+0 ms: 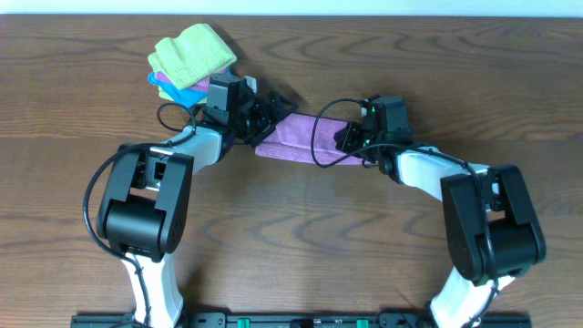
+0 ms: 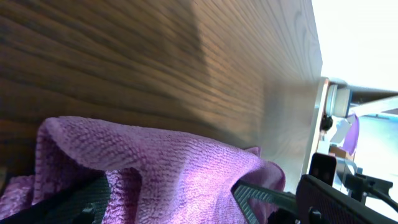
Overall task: Fold the cloth
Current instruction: 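Move the right gripper toward the left gripper, folding the strip in half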
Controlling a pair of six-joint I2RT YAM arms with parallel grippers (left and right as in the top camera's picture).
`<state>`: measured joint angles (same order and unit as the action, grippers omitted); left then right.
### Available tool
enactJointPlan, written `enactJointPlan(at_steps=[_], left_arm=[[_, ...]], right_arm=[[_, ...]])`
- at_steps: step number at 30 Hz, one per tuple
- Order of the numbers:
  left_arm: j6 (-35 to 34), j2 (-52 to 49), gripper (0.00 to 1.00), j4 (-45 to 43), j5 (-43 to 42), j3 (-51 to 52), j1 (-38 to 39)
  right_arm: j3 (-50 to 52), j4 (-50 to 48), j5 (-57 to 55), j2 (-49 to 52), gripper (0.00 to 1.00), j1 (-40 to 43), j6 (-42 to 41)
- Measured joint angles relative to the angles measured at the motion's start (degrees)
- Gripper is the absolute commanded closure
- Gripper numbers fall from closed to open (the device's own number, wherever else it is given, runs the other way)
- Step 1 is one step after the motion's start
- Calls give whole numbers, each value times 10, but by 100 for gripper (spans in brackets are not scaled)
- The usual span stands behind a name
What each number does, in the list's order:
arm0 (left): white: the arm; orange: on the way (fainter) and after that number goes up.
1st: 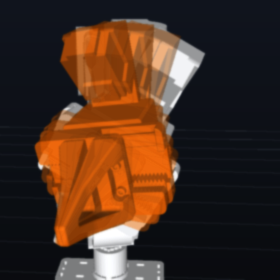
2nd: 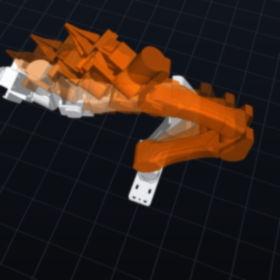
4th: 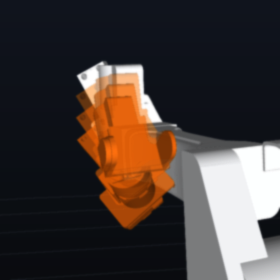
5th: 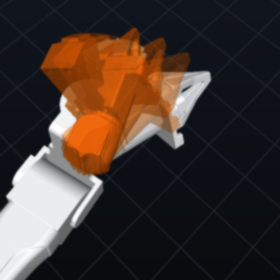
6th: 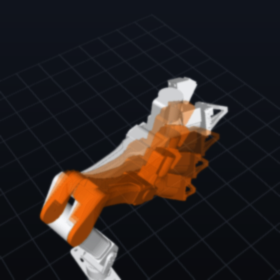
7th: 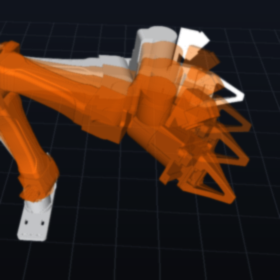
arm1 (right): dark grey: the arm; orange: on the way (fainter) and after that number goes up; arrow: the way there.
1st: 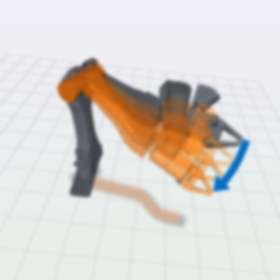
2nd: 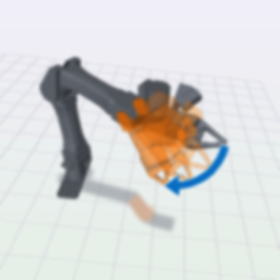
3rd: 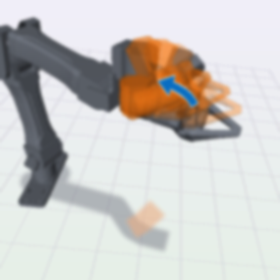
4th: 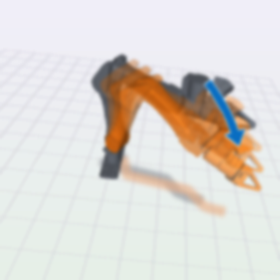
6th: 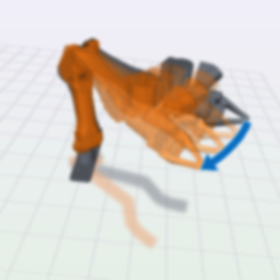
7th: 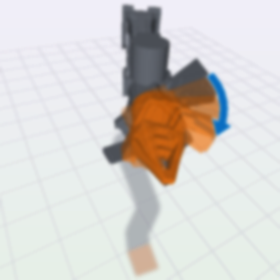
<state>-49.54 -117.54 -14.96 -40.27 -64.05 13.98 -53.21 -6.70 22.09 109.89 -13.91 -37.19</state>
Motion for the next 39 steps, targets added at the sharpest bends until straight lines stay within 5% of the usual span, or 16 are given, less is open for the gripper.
enactJointPlan(at_steps=[39], left_arm=[[-60, 0, 7, -23, 32, -2, 26]], right_arm=[[-4, 45, -13, 0, 98, -2, 3]])
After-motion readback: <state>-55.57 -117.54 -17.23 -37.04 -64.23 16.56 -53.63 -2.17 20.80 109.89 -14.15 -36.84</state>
